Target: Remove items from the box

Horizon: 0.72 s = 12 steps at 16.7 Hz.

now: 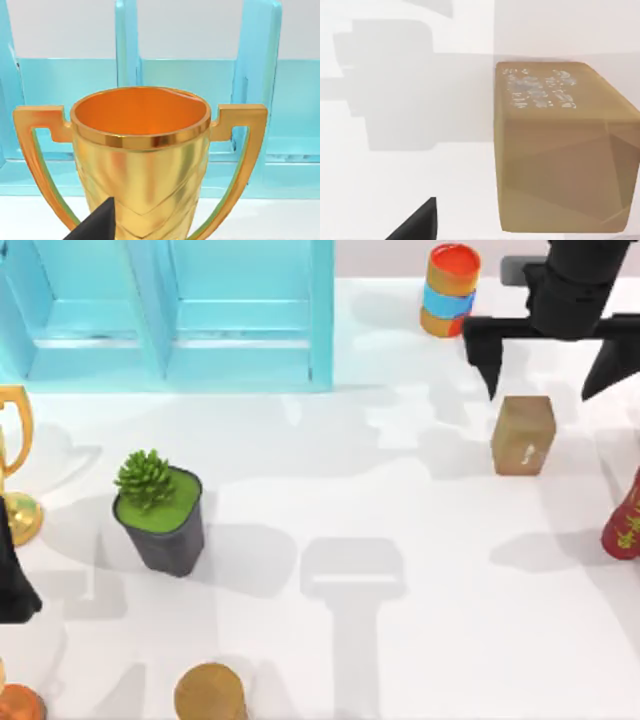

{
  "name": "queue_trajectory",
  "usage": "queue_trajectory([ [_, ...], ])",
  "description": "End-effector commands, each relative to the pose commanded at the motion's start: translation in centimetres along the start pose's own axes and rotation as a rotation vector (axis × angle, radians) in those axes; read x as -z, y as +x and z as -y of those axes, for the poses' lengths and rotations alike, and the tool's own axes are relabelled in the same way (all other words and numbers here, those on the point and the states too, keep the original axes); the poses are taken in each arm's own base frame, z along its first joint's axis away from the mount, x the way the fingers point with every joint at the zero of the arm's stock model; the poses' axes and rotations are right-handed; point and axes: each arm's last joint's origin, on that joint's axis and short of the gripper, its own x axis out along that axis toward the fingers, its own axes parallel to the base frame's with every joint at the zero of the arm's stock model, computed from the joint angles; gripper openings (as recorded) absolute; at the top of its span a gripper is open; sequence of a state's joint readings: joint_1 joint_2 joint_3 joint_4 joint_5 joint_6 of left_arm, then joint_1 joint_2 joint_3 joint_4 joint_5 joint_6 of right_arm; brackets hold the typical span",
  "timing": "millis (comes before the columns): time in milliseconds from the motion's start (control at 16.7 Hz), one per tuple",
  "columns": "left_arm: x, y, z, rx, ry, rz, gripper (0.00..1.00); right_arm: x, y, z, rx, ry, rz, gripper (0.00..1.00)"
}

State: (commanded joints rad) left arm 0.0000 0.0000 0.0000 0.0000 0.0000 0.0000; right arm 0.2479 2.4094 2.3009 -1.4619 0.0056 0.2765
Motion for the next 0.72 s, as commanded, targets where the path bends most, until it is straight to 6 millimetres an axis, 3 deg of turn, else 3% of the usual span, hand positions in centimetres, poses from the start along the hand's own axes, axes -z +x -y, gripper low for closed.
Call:
queue_trajectory([
  [420,0.0,0.0,0.0,0.000,0.000,0.000,1.00,0.0,-0.7,0.8,0.000,0.001,-0.001,1.00],
  [540,0.0,0.0,0.0,0.000,0.000,0.000,1.00,0.0,-1.1,3.4,0.000,0.001,-0.008,1.00],
  [720,0.0,0.0,0.0,0.000,0.000,0.000,1.00,0.8,-2.3,10.6,-0.003,0.003,-0.008,1.00],
])
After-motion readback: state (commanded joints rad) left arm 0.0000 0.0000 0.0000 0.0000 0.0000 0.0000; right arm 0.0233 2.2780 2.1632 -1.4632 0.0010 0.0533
